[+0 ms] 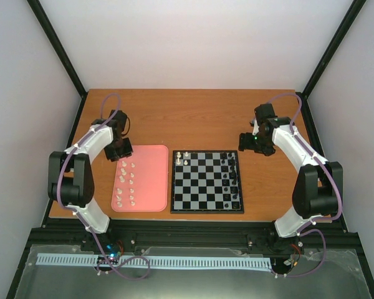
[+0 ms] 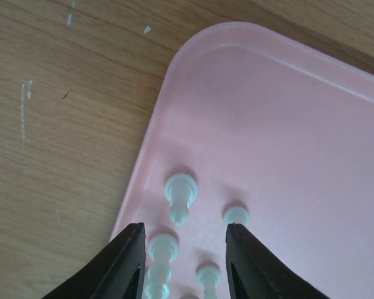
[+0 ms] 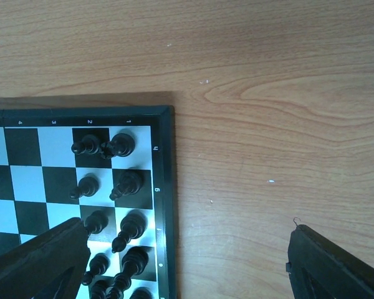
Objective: Set up the chess pieces on the board
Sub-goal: Pick up the chess piece from the storage box.
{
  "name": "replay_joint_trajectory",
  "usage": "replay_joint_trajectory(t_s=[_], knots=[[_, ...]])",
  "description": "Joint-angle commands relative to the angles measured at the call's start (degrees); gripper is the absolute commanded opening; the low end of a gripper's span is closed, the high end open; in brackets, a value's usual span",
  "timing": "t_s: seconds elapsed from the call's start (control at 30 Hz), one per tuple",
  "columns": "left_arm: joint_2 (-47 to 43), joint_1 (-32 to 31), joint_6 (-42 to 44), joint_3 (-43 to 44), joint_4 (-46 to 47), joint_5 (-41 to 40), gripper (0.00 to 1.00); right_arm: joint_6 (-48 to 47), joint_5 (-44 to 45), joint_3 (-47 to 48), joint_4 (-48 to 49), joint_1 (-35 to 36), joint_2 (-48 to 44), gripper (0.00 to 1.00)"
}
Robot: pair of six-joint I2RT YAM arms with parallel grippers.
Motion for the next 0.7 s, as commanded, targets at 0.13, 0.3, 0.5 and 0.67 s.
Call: replay_joint_trajectory(t_s=[0.13, 0.3, 0.5, 0.67], knots=[[4.4, 1.2, 0.4, 0.2, 4.9, 0.4, 0.36, 0.3, 1.2, -0.9, -0.5, -0.3, -1.2, 1.00], [6.0, 1.3, 0.8, -0.1, 5.3, 1.0, 0.33, 0.3, 1.8, -0.6, -0.9, -0.3, -1.3, 1.00], [5.9, 1.5, 1.2, -1.4, 5.3, 1.0, 0.30, 0.4, 1.9, -0.8, -0.9, -0.3, -1.0, 1.00], [5.7, 1.5, 1.0, -2.5, 5.6, 1.2, 0.28, 0.4, 1.8, -0.7, -0.7, -0.3, -0.8, 1.00]])
